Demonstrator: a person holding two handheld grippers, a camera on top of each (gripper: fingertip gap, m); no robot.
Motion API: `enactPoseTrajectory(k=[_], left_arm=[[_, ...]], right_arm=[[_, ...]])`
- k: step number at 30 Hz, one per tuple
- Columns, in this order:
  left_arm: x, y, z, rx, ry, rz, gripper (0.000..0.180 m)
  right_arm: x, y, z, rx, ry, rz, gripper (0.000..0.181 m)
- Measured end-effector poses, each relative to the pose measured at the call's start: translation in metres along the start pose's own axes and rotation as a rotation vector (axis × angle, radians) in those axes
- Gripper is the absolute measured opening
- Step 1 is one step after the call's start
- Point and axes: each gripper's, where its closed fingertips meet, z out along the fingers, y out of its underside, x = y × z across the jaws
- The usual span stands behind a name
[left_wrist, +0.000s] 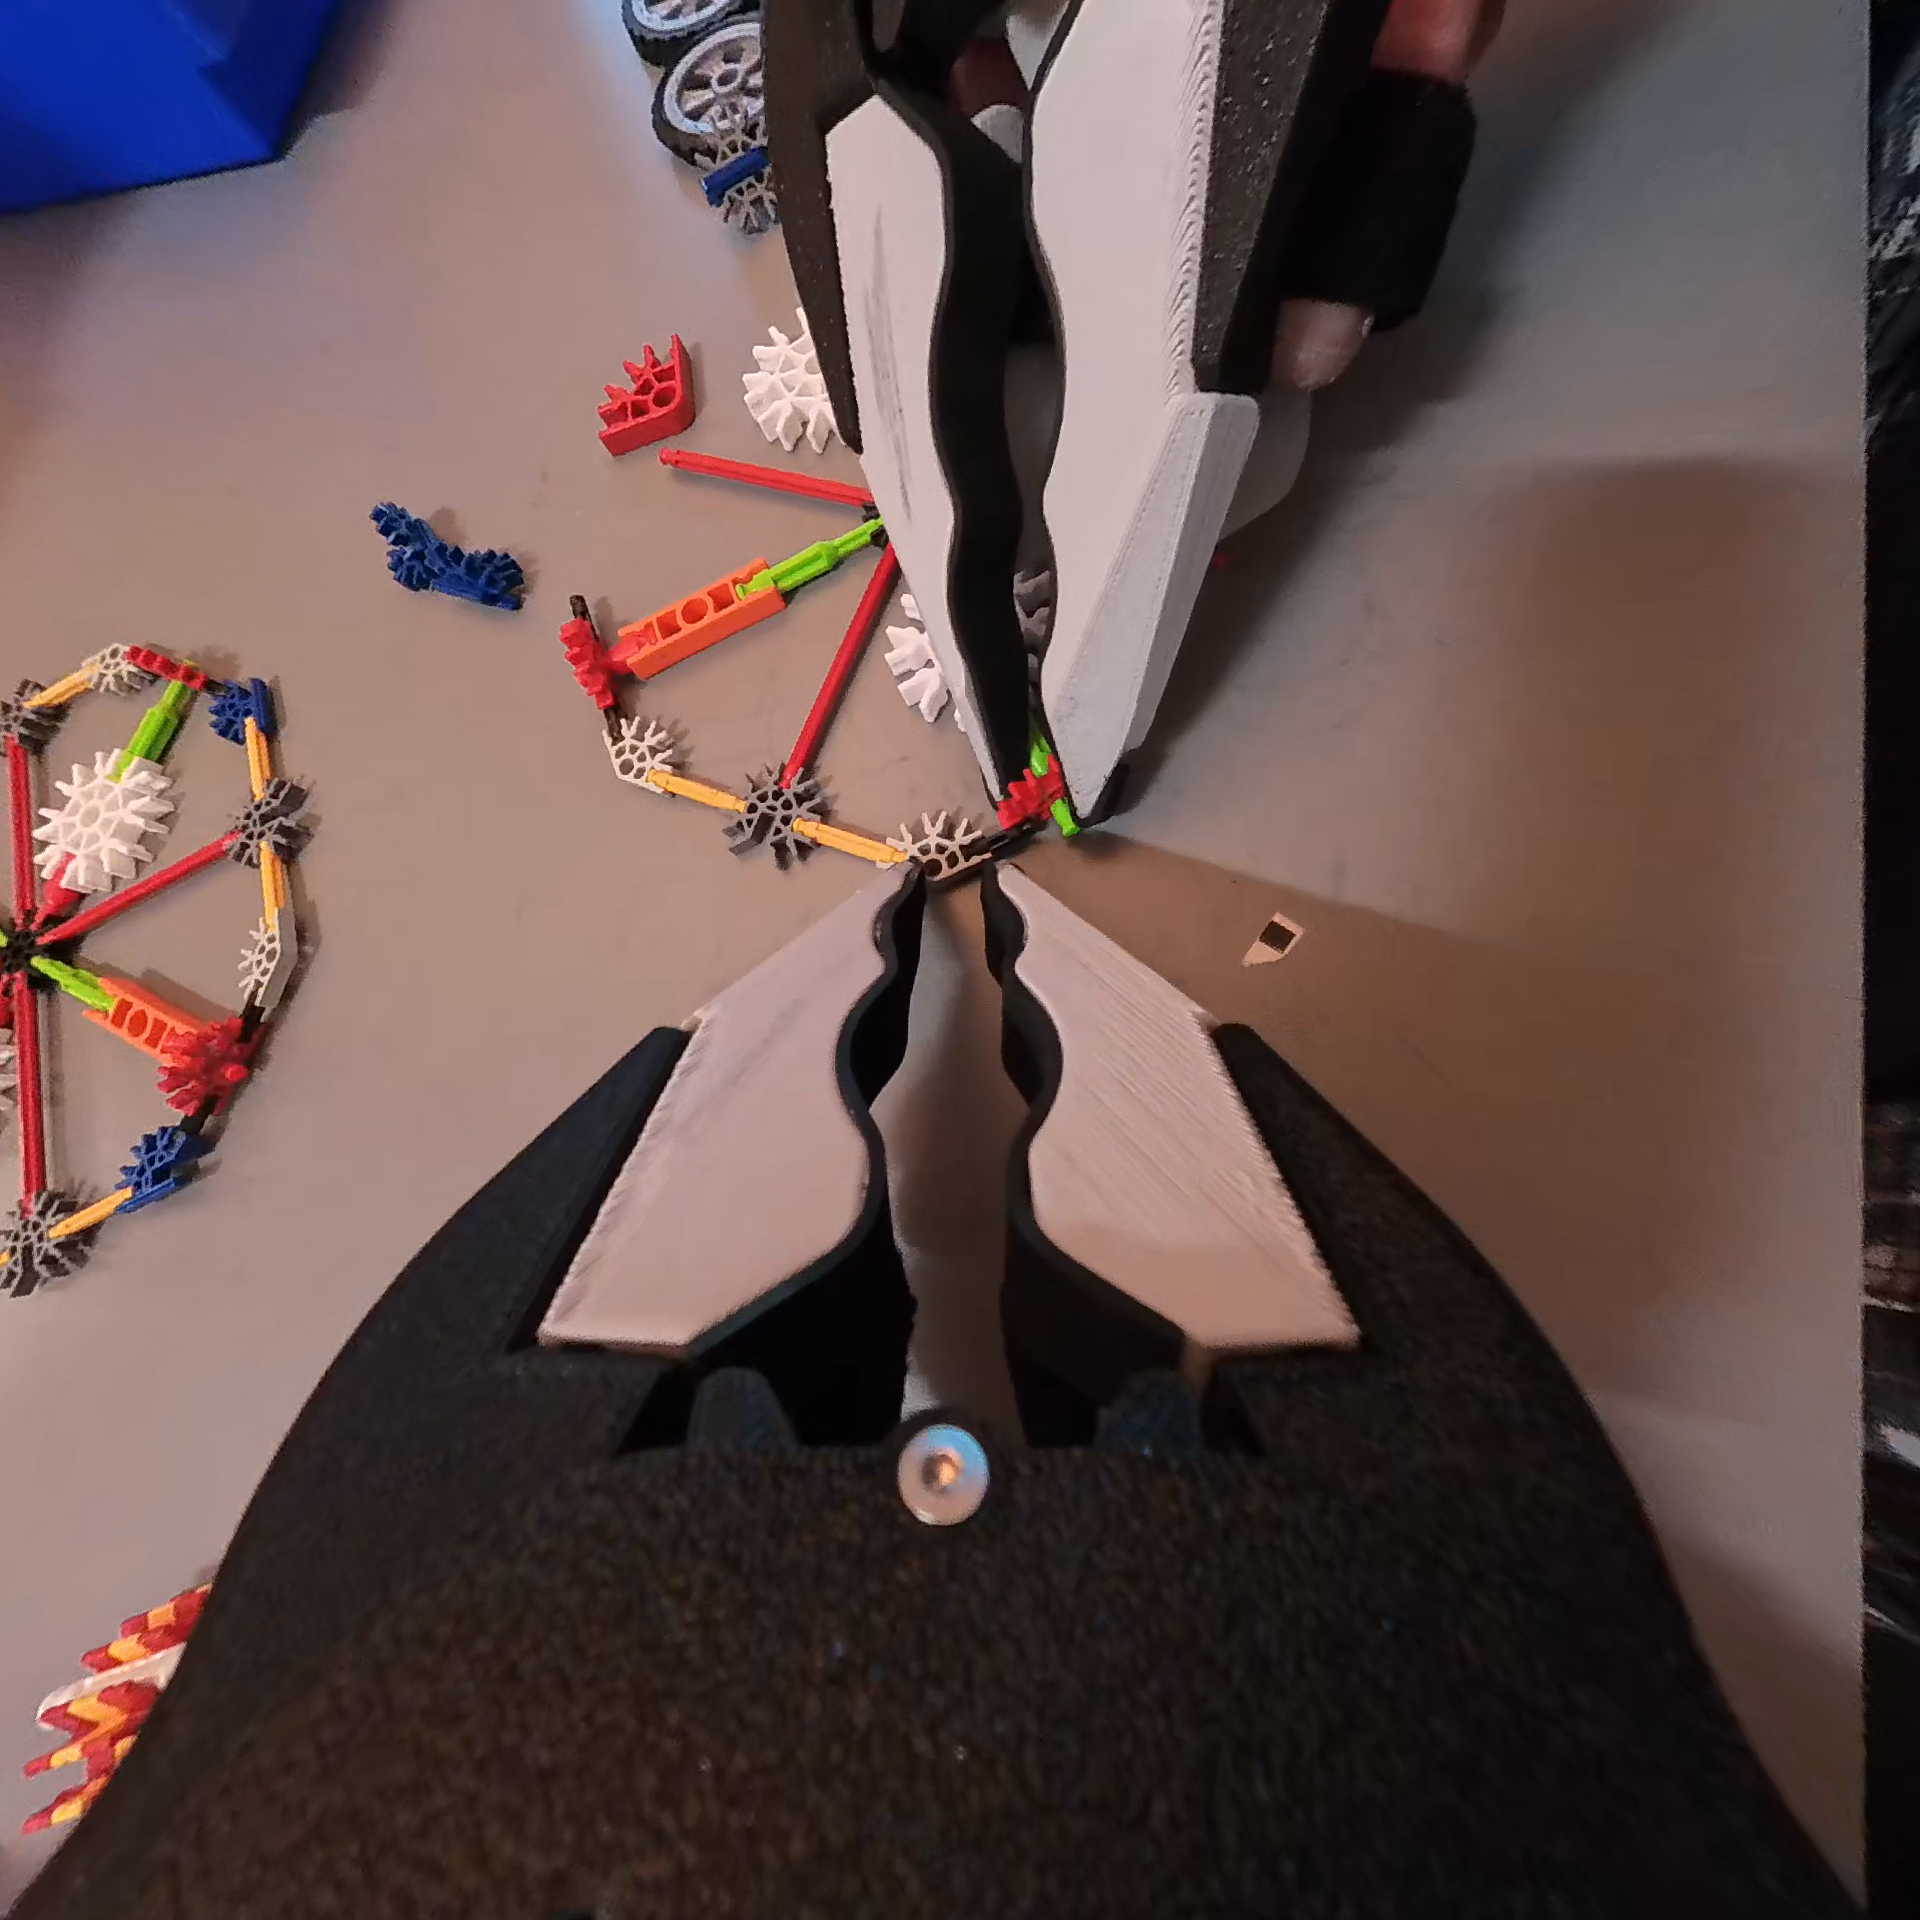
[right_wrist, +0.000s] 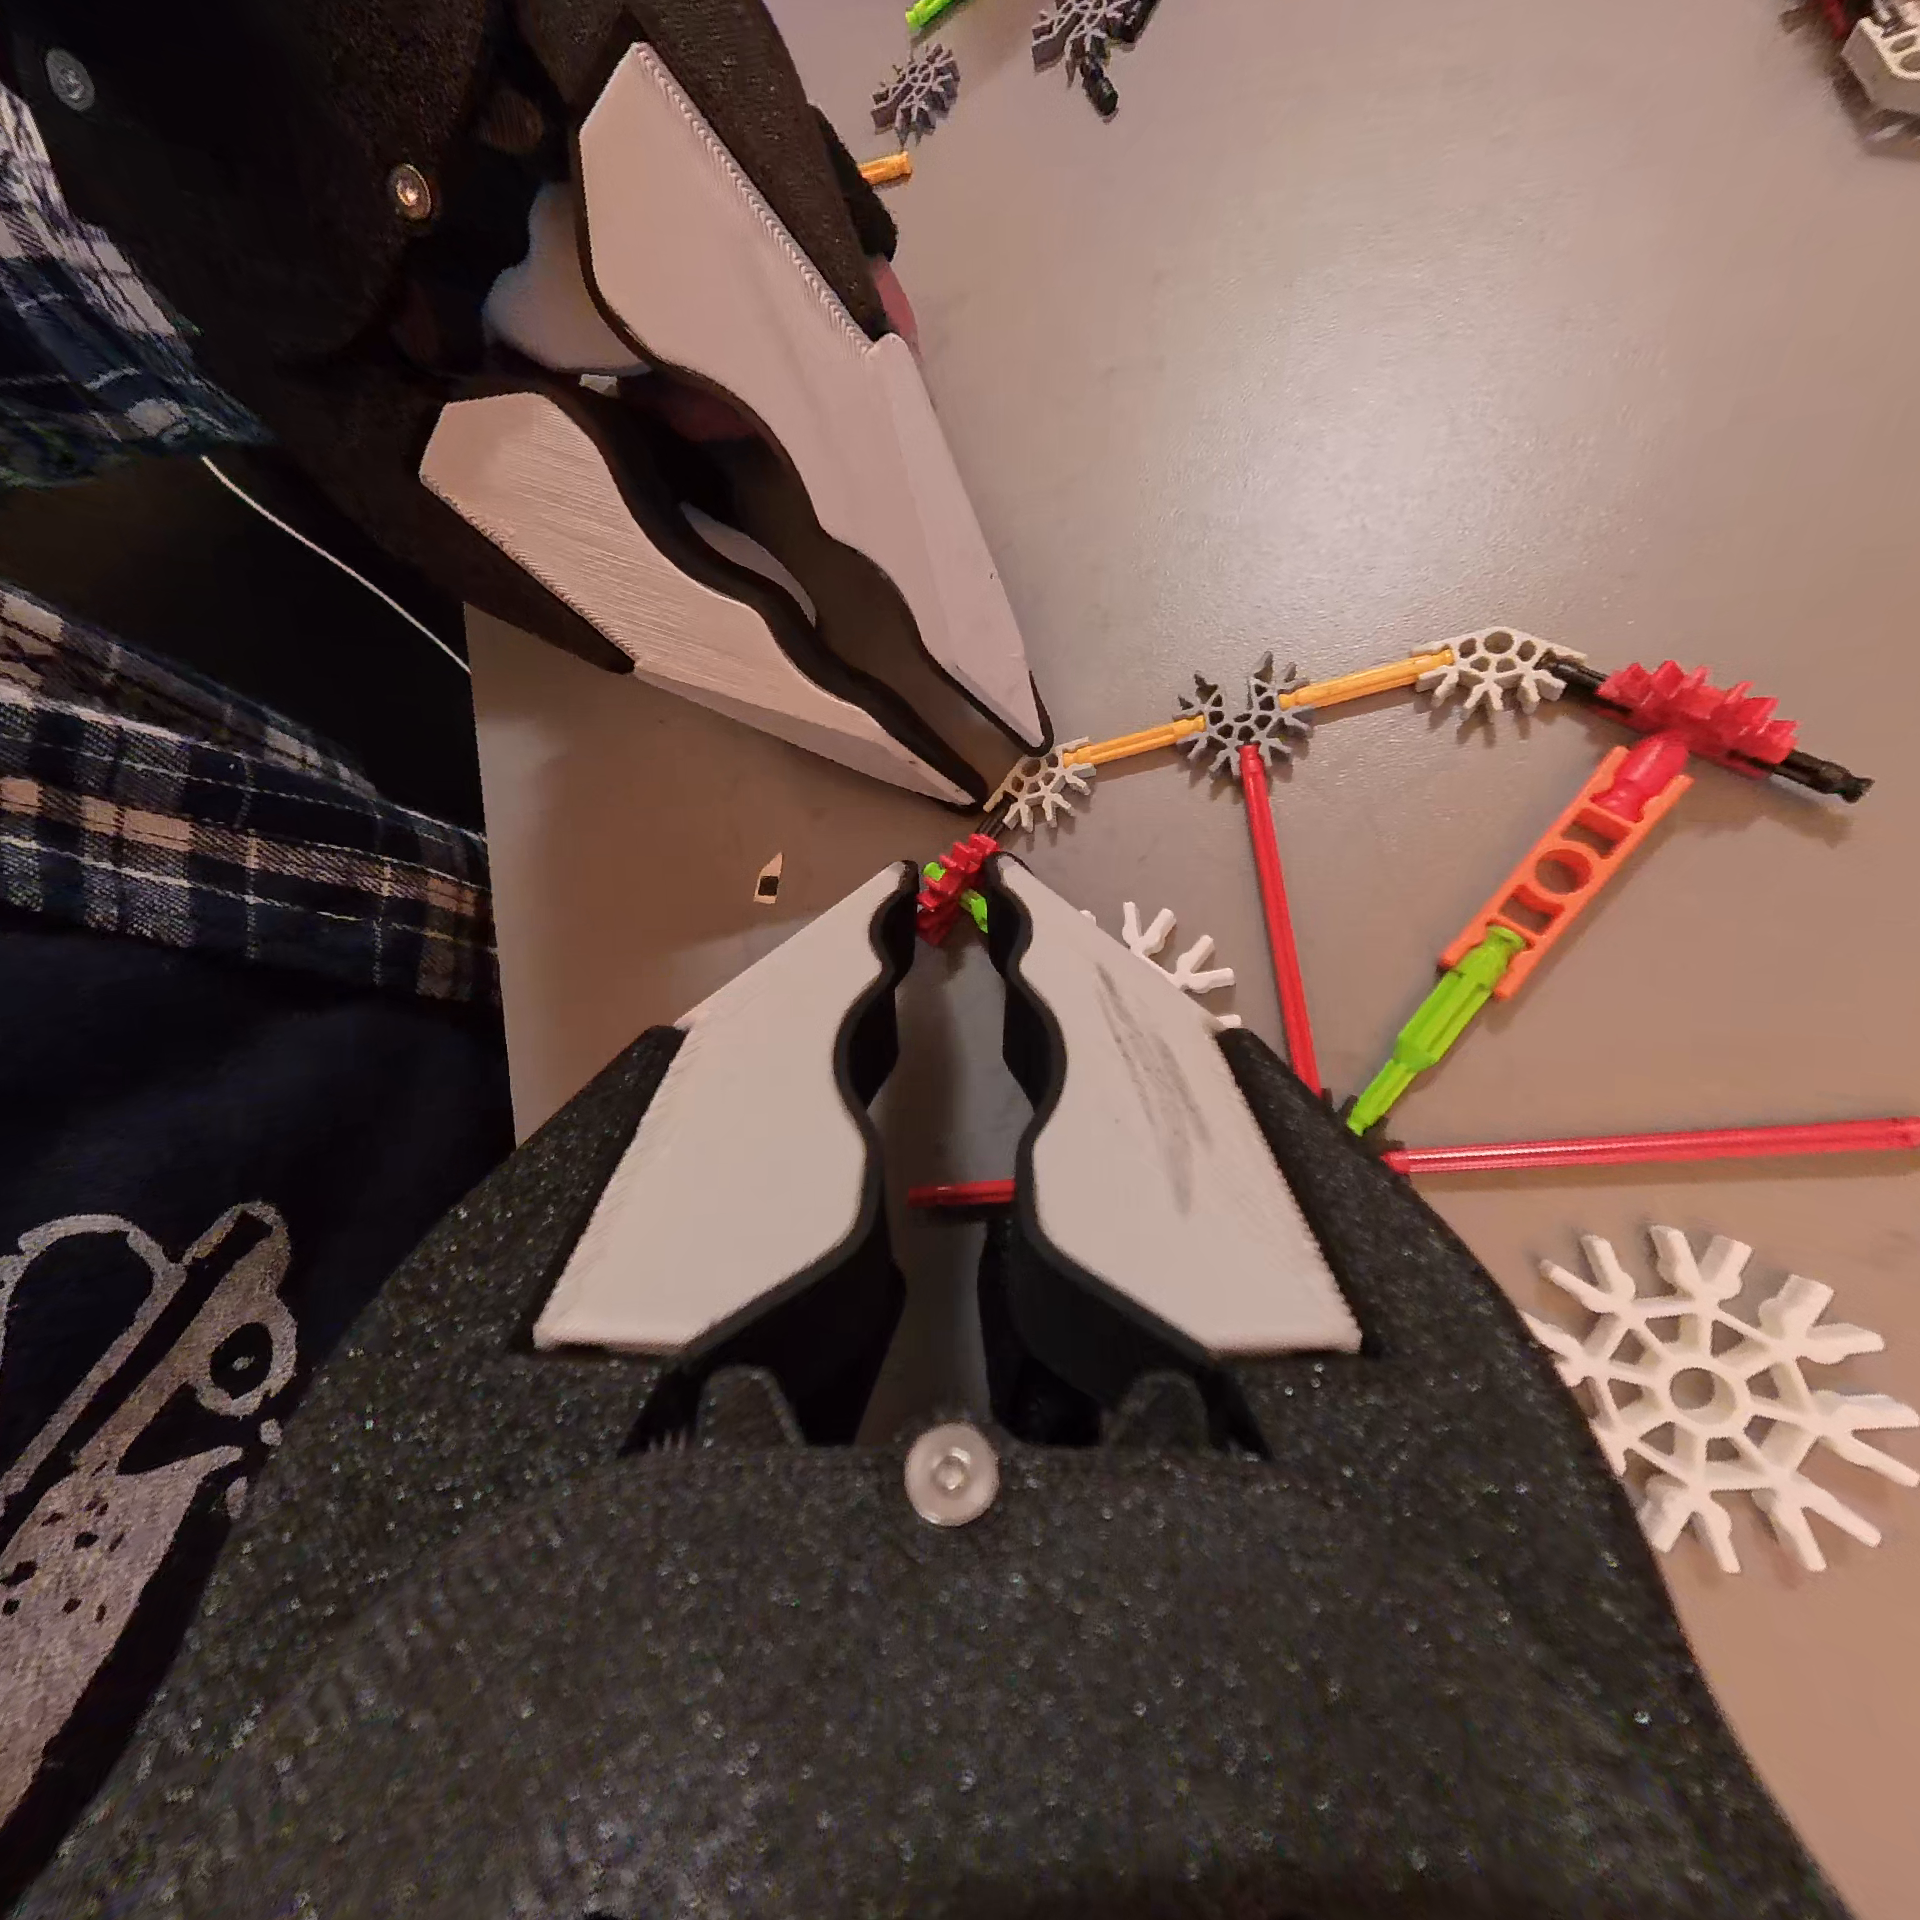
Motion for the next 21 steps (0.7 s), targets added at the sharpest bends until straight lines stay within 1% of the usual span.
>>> enactPoseTrajectory(k=[9, 14, 21], left_arm=[[0.0014, -0.0014, 0.0008, -0.004, -0.065, 0.034, 0.006], [0.0045, -0.0044, 0.0030, -0.006, -0.094, 0.050, 0.002], [0.0048, -0.0052, 0.0035, -0.004, -0.085, 0.055, 0.002]], right_arm=[[0.0001, 0.0002, 0.0001, 0.000, 0.010, -0.019, 0.011], [0.0001, 0.0004, 0.0000, 0.000, 0.012, -0.025, 0.011], [0.0001, 0.0005, 0.0002, -0.001, 0.011, -0.032, 0.011]])
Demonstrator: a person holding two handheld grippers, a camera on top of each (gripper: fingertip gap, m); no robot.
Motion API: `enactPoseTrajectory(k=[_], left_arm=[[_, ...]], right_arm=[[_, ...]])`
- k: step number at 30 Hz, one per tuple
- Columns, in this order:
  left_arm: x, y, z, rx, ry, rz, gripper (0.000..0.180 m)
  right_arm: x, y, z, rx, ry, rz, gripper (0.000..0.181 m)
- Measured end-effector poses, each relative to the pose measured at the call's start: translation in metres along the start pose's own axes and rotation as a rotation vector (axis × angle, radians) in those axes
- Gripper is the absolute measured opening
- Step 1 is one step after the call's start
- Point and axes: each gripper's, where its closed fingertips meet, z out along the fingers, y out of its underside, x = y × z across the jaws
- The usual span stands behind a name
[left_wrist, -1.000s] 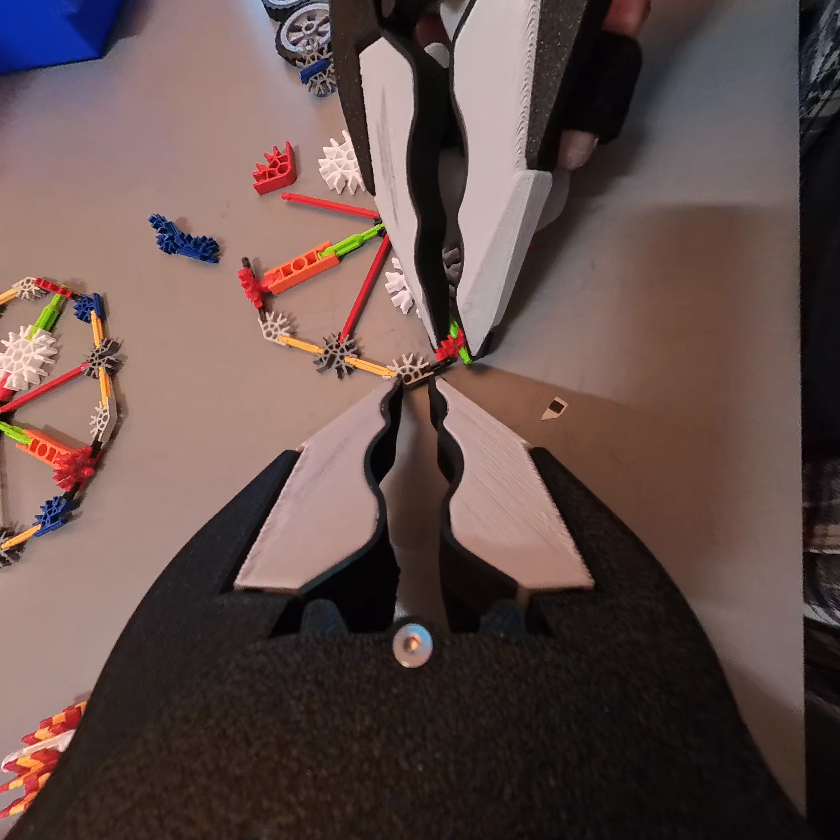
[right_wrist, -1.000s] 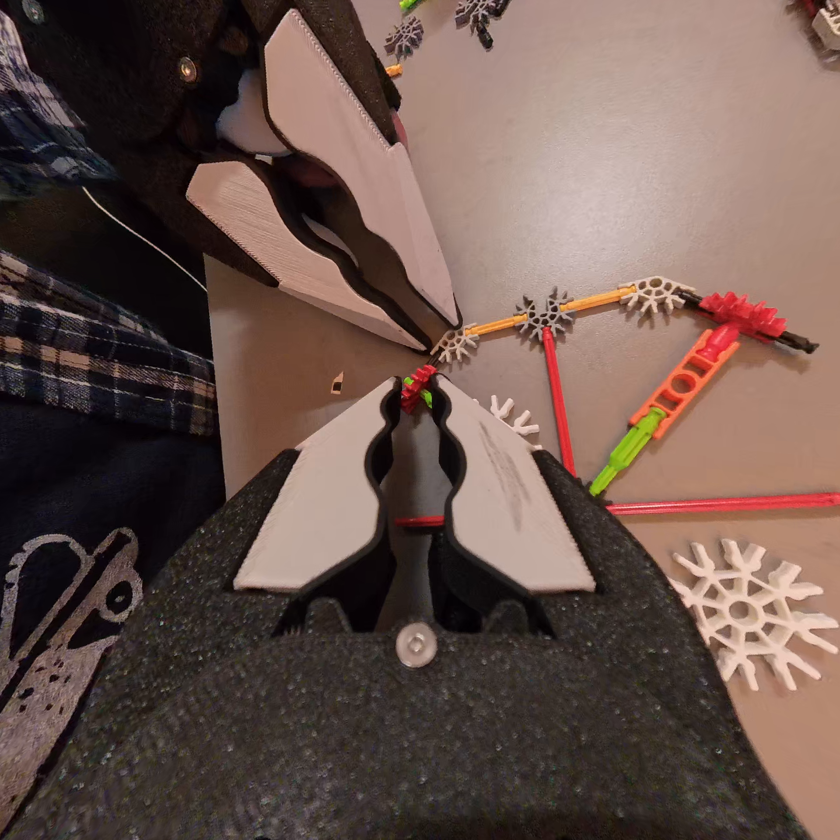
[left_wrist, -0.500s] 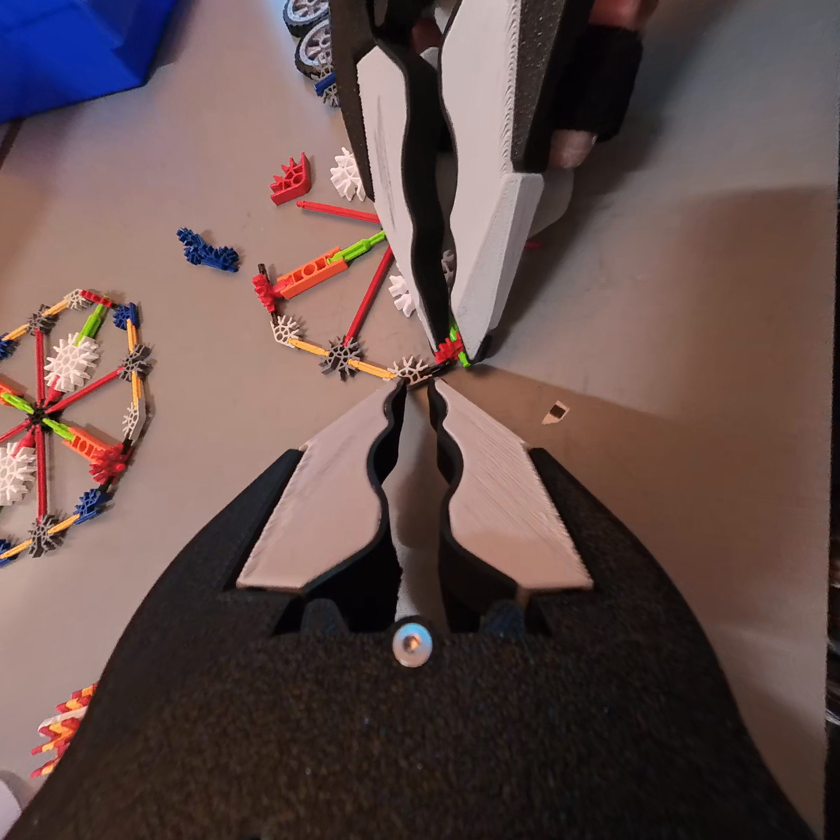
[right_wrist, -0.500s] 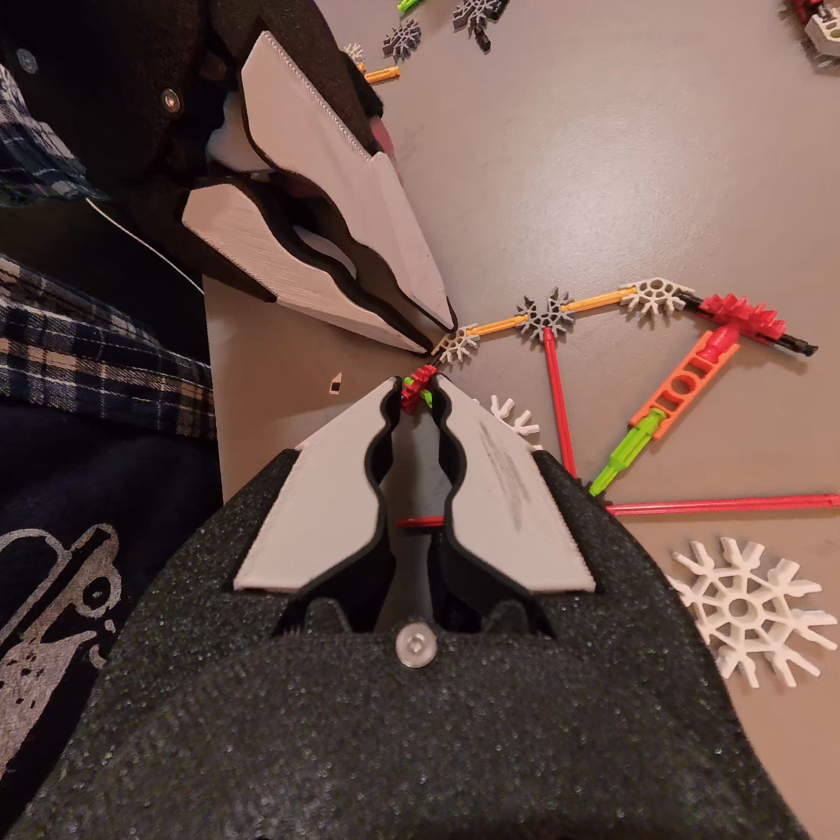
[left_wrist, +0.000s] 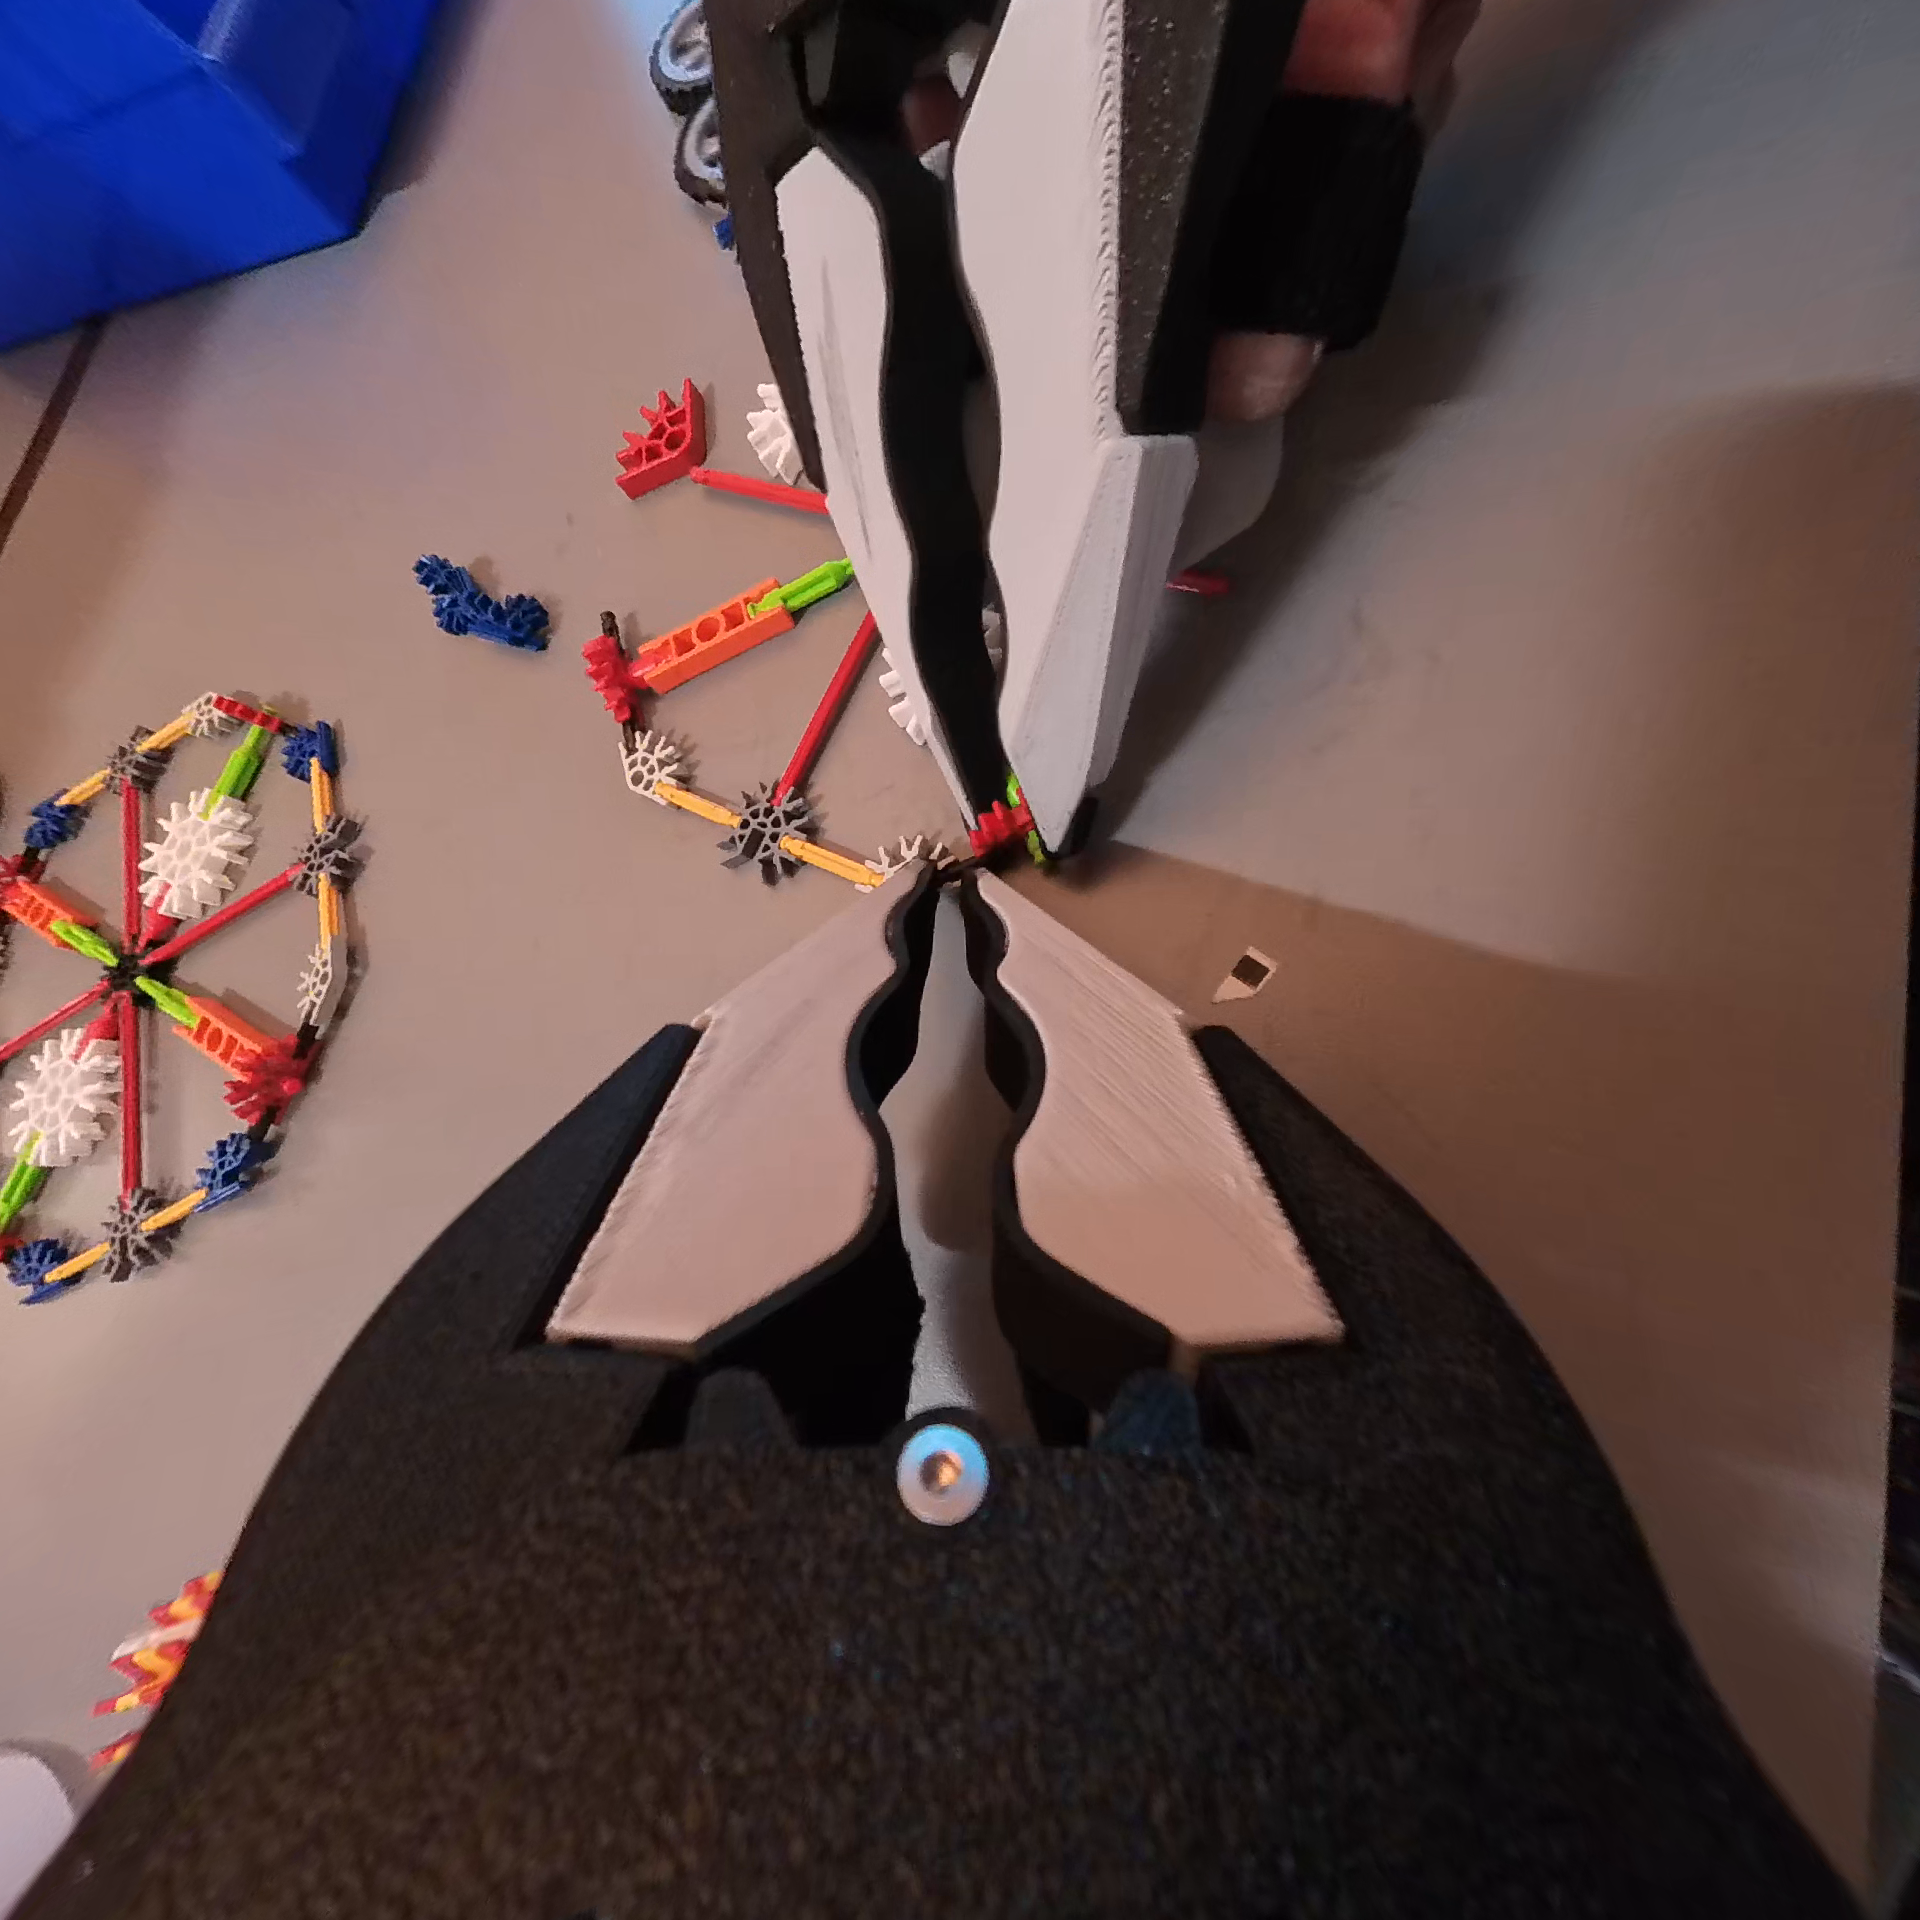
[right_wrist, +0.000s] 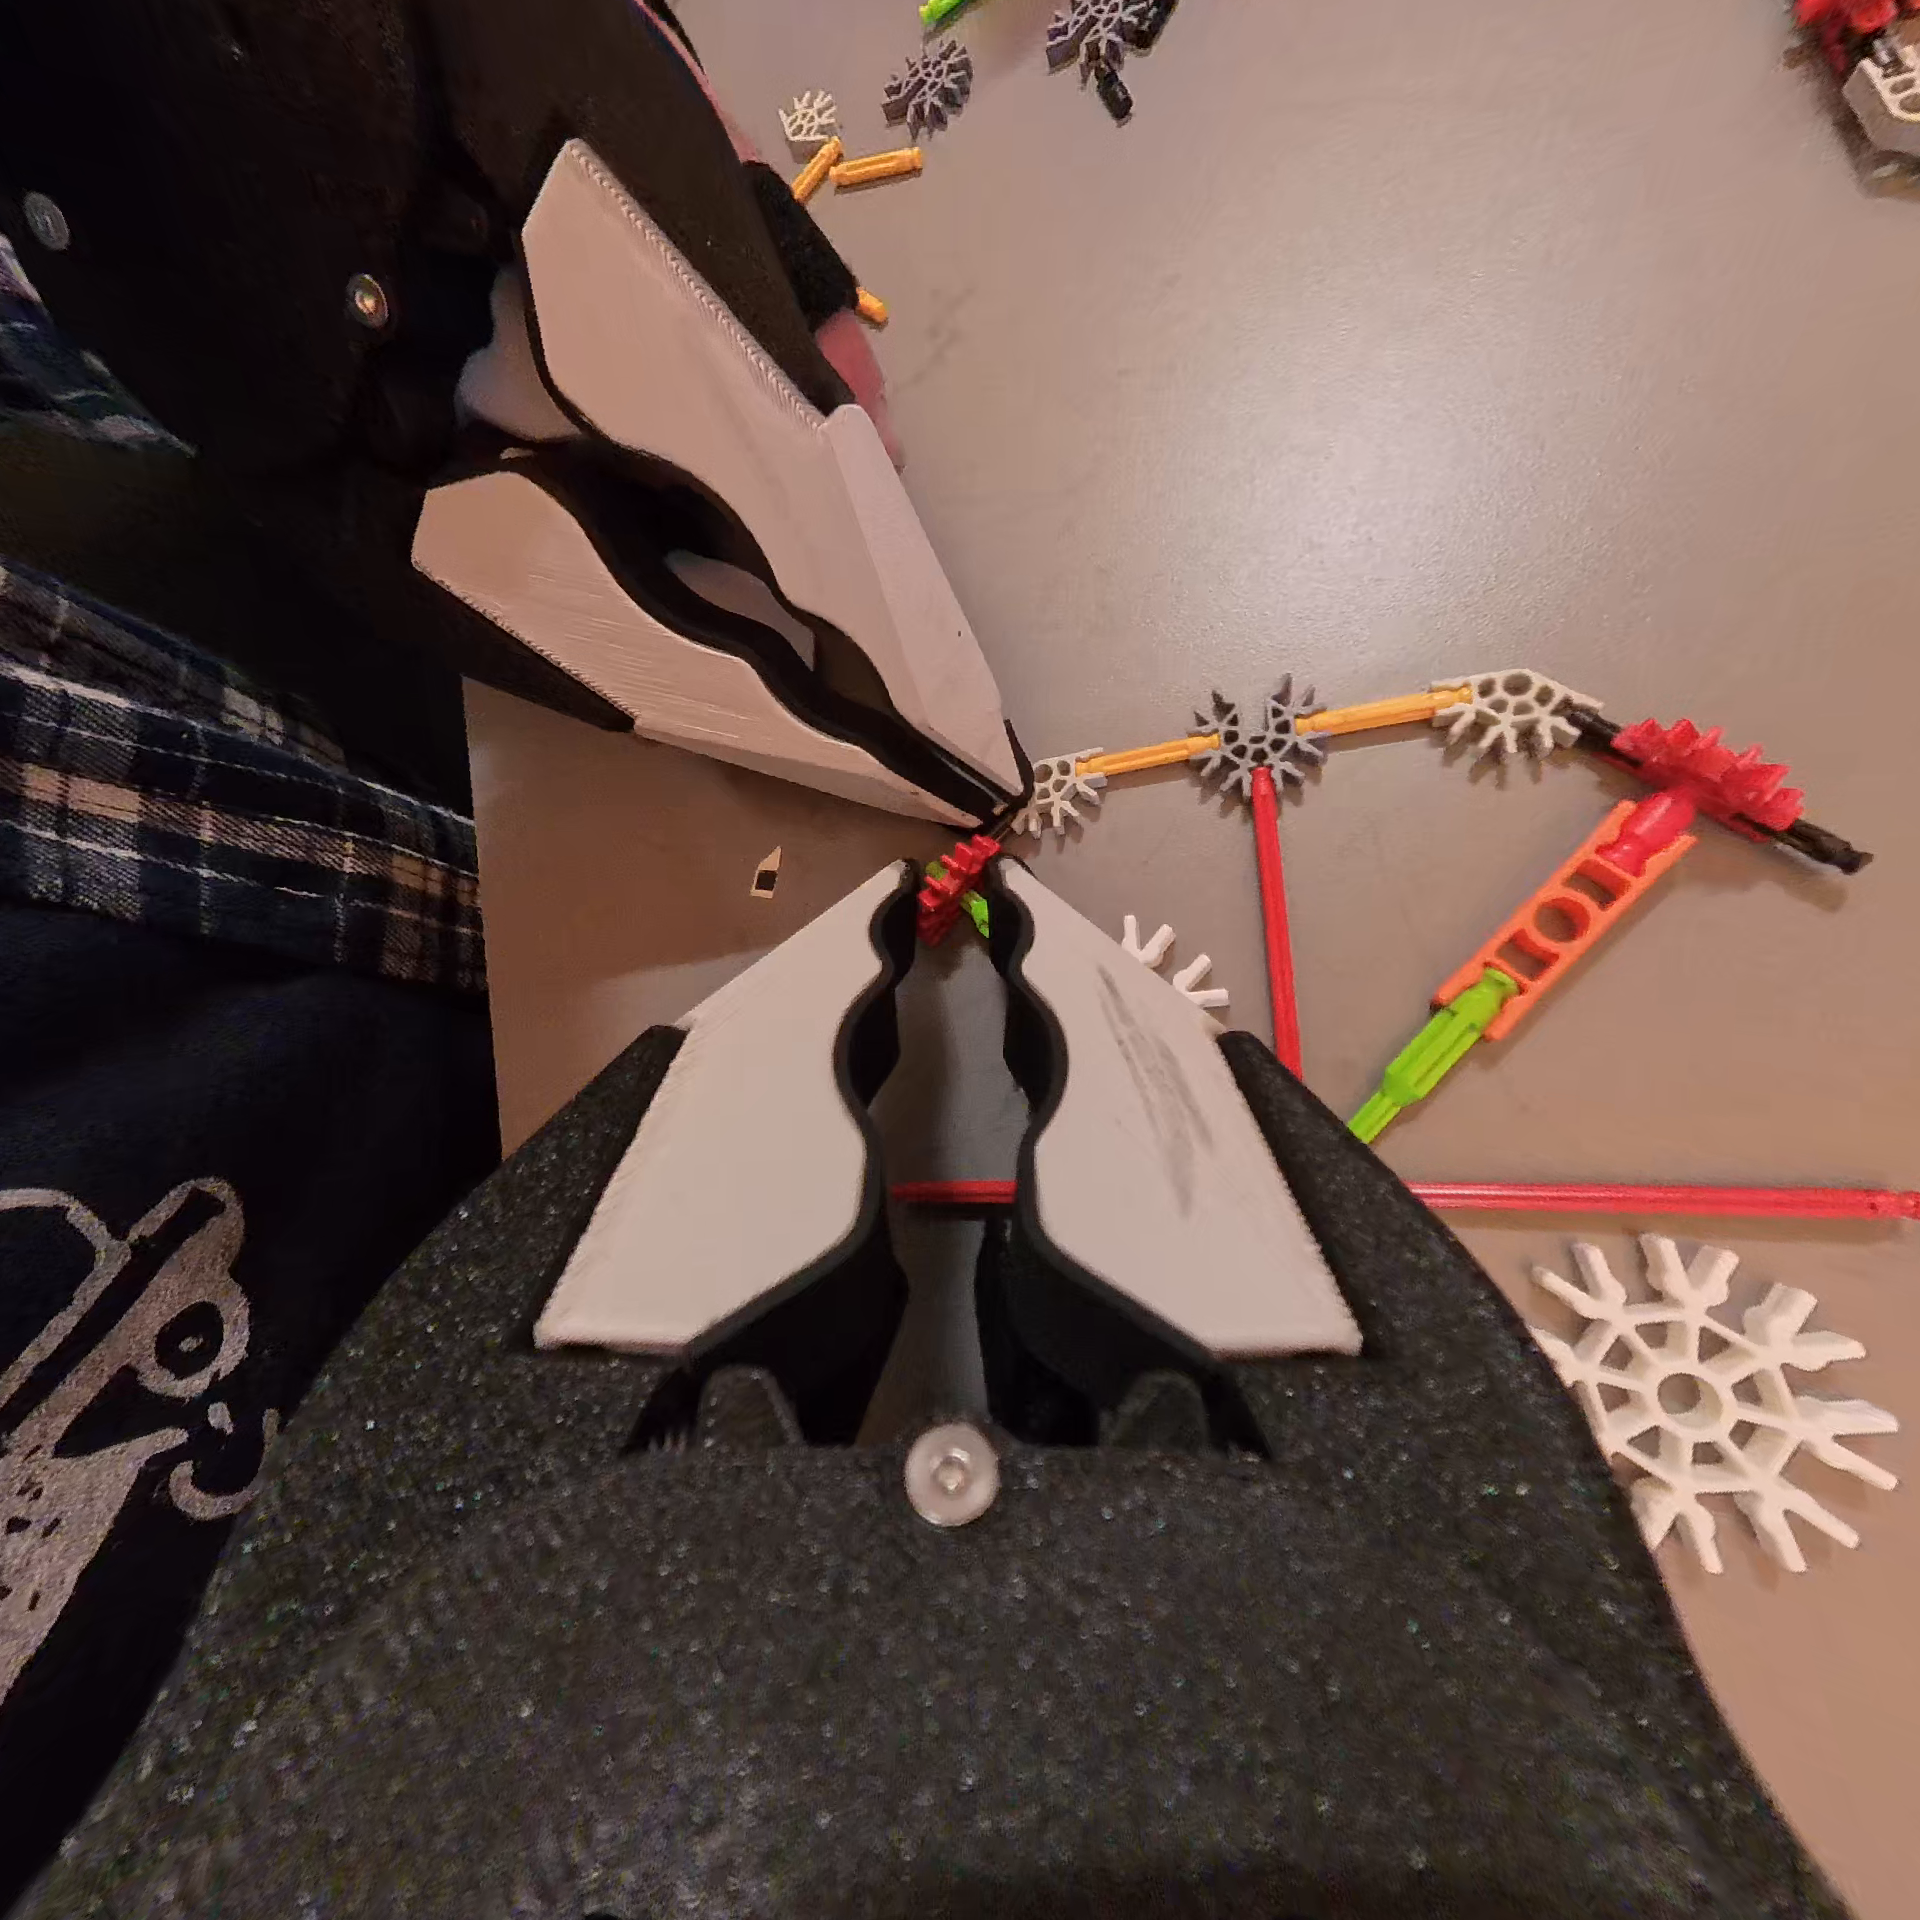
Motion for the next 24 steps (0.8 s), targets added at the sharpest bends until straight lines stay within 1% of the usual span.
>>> enactPoseTrajectory(k=[17, 22, 23, 24], left_arm=[[0.0004, -0.0021, 0.0023, -0.014, -0.066, 0.024, 0.000], [-0.0017, -0.0006, 0.0007, -0.016, -0.046, -0.022, 0.000], [-0.0049, 0.0008, -0.0006, -0.020, -0.060, -0.039, 0.009], [-0.0052, 0.0006, -0.0024, -0.014, -0.059, -0.057, 0.013]], right_arm=[[-0.0003, -0.0008, 0.0007, 0.003, 0.026, -0.042, 0.011], [-0.0001, -0.0012, 0.0004, 0.006, 0.026, -0.040, 0.011], [-0.0008, -0.0014, 0.0005, 0.006, 0.026, -0.043, 0.011], [-0.0016, -0.0018, 0.0004, 0.009, 0.025, -0.047, 0.012]])
